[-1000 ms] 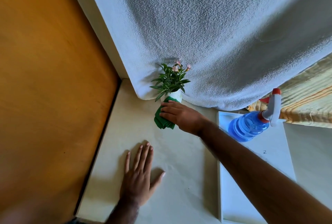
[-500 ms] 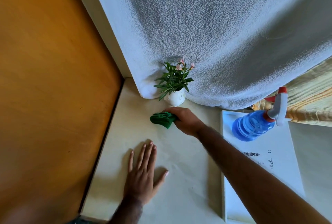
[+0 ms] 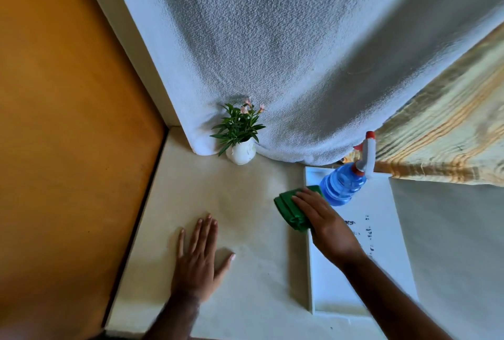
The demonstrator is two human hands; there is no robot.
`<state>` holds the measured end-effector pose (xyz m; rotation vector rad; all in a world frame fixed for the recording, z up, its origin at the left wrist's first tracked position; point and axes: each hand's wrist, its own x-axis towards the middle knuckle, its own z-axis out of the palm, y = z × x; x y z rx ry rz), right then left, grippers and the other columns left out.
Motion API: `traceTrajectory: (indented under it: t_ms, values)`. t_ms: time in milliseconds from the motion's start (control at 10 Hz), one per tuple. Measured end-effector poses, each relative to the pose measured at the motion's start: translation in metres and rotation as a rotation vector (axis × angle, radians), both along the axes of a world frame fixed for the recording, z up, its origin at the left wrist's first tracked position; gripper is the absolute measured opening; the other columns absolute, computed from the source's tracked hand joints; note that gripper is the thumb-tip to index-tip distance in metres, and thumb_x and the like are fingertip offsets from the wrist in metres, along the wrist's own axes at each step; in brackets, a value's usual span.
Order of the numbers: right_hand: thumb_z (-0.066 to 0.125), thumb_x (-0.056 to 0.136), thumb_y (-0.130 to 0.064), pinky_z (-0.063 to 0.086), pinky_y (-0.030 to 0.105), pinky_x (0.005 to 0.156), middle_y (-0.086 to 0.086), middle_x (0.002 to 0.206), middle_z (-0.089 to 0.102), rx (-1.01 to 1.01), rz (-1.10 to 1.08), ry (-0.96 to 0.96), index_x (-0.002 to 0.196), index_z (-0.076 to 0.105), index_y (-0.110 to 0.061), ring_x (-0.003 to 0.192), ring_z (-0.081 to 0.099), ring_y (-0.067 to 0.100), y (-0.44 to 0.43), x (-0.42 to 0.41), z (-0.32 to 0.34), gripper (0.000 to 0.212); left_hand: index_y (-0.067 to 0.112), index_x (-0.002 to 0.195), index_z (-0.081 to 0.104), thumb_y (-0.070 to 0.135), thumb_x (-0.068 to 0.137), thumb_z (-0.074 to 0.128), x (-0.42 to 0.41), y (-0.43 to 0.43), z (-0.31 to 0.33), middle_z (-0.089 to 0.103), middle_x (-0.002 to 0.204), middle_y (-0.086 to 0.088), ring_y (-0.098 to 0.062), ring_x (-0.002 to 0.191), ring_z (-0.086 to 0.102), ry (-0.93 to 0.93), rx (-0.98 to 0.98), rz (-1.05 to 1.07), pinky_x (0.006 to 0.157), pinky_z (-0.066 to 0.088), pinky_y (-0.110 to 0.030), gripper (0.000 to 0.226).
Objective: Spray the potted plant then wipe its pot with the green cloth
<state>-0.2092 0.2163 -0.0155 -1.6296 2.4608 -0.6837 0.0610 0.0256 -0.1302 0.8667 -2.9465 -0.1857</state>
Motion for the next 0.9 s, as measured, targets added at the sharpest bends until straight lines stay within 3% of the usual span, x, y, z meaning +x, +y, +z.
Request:
traceTrajectory:
  t_ms: [100,200,300,400,500,600,700,800,900]
  values:
    - [0.046,0.088,0.014,0.038,0.053,0.116,0.021,0.141,0.060,0.006,-0.153,0.054,0.133,0.062,0.007,0.136,0.051,0.040,0.051,0.010,-0.013,0.047,0.008,0.161,0.035,0.068,0.094,0.049,0.000,0.000,0.001,0.034,0.172,-0.012,-0.029,0.156,0.038,0.000,0.013,0.008,0.121,0.035,-0.066,0.092]
    - [0.059,0.066,0.037,0.022,0.037,0.124,0.022,0.148,0.051,0.099,-0.329,0.033,0.138,0.055,0.008,0.139,0.045,0.045,0.092,0.020,-0.033,0.078,0.010,0.164,0.030,0.069,0.095,0.044,0.000,0.000,0.000,0.029,0.174,-0.010,-0.027,0.159,0.033,-0.004,0.025,0.005,0.124,0.031,-0.064,0.092]
    - [0.051,0.070,0.034,0.010,0.030,0.124,0.023,0.152,0.043,0.192,-0.394,0.047,0.140,0.052,0.011,0.138,0.044,0.050,0.113,0.030,-0.049,0.073,0.011,0.164,0.029,0.070,0.096,0.042,-0.001,0.000,0.000,0.028,0.175,-0.009,-0.026,0.159,0.033,-0.008,0.033,0.006,0.126,0.029,-0.064,0.091]
    - [0.030,0.087,0.004,0.010,0.033,0.124,0.019,0.158,0.031,0.268,-0.354,0.065,0.146,0.045,0.008,0.142,0.042,0.045,0.125,0.041,-0.061,0.061,0.012,0.165,0.027,0.072,0.099,0.032,-0.001,0.000,-0.002,0.028,0.175,-0.008,-0.026,0.160,0.031,-0.007,0.008,0.010,0.127,0.027,-0.063,0.090]
    - [0.037,0.099,-0.026,0.005,0.036,0.128,0.017,0.167,0.018,0.333,-0.306,0.107,0.156,0.028,0.003,0.153,0.023,0.034,0.131,0.045,-0.071,0.065,0.011,0.164,0.028,0.072,0.099,0.032,-0.002,0.001,0.000,0.029,0.174,-0.010,-0.026,0.159,0.031,-0.024,0.013,0.007,0.127,0.027,-0.063,0.090]
    - [0.036,0.101,-0.061,0.008,0.041,0.126,0.017,0.169,0.008,0.429,-0.294,0.152,0.159,0.013,0.001,0.157,0.007,0.027,0.130,0.043,-0.074,0.088,0.009,0.163,0.032,0.069,0.096,0.041,-0.002,0.000,-0.001,0.032,0.172,-0.012,-0.028,0.157,0.036,-0.042,0.001,-0.004,0.125,0.030,-0.065,0.090]
    - [0.028,0.096,-0.078,0.012,0.043,0.125,0.015,0.170,0.002,0.486,-0.294,0.142,0.160,0.008,-0.002,0.157,0.003,0.026,0.122,0.045,-0.061,0.102,0.005,0.158,0.042,0.068,0.094,0.041,-0.006,0.004,0.009,0.040,0.168,-0.015,-0.032,0.152,0.045,-0.099,0.014,0.003,0.121,0.036,-0.067,0.090]
    - [0.034,0.098,-0.073,0.019,0.046,0.124,0.016,0.170,0.009,0.356,-0.187,0.183,0.159,0.018,-0.001,0.157,0.007,0.027,0.104,0.046,-0.036,0.097,0.000,0.152,0.049,0.074,0.099,0.019,-0.010,0.004,0.029,0.047,0.162,-0.018,-0.035,0.146,0.052,-0.145,0.044,-0.042,0.119,0.034,-0.065,0.096]
    - [0.029,0.100,-0.071,0.021,0.047,0.124,0.016,0.169,0.013,0.245,-0.098,0.233,0.159,0.022,-0.001,0.157,0.009,0.027,0.061,0.044,-0.003,0.092,0.001,0.156,0.043,0.073,0.102,0.012,-0.026,-0.003,0.062,0.041,0.167,-0.016,-0.034,0.152,0.044,-0.070,0.002,-0.131,0.123,0.023,-0.058,0.096]
